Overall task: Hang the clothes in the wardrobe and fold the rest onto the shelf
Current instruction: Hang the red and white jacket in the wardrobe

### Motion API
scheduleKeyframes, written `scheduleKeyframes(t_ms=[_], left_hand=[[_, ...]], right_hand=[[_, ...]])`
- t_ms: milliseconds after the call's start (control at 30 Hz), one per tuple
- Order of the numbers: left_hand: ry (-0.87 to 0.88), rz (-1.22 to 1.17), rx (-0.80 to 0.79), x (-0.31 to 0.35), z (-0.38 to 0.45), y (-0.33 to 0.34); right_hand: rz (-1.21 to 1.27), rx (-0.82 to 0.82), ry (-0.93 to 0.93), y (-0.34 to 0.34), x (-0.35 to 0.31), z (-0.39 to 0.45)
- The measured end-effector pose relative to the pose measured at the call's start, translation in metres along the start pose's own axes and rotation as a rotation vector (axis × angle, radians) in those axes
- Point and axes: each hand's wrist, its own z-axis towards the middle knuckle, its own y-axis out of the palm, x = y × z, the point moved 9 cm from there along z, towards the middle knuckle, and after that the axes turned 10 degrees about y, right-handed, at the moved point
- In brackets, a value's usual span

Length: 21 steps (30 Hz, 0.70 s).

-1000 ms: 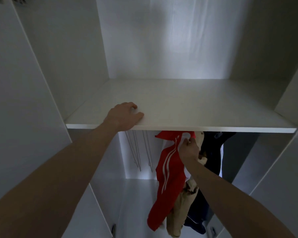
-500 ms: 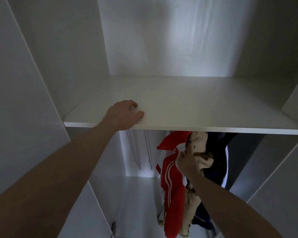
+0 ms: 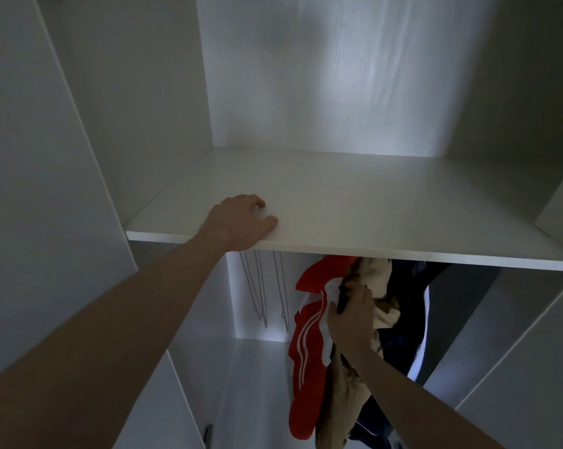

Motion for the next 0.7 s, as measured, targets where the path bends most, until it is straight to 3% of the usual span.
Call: scheduleKeyframes(t_ms=[100,200,267,467,633,700], left_hand=[[0.003,0.005,0.002,0.002,-0.001,-0.001],[0.003,0.001,-0.006,0.002,-0.001,0.000],[0.001,-0.001,-0.004,0.002,0.000,0.000],[0.001,-0.008,0.012,0.002,0.001,0.000],[0.001,-0.024,0.041,0.001,0.002,-0.001],[0.003,-0.033,0.049,0.000,0.002,-0.001]], right_hand=[[0.068,-0.160,-0.174,0.018,-0.037,-0.013],[0.065,-0.475,-0.177,0.065,-0.052,-0.022],[-0.002,-0.575,-0.120,0.093,-0.052,-0.023],[-0.252,-0.654,0.148,0.146,-0.036,-0.016],[-0.434,-0.651,0.169,0.165,-0.024,-0.011],[-0.322,-0.659,0.233,0.164,-0.022,-0.012]])
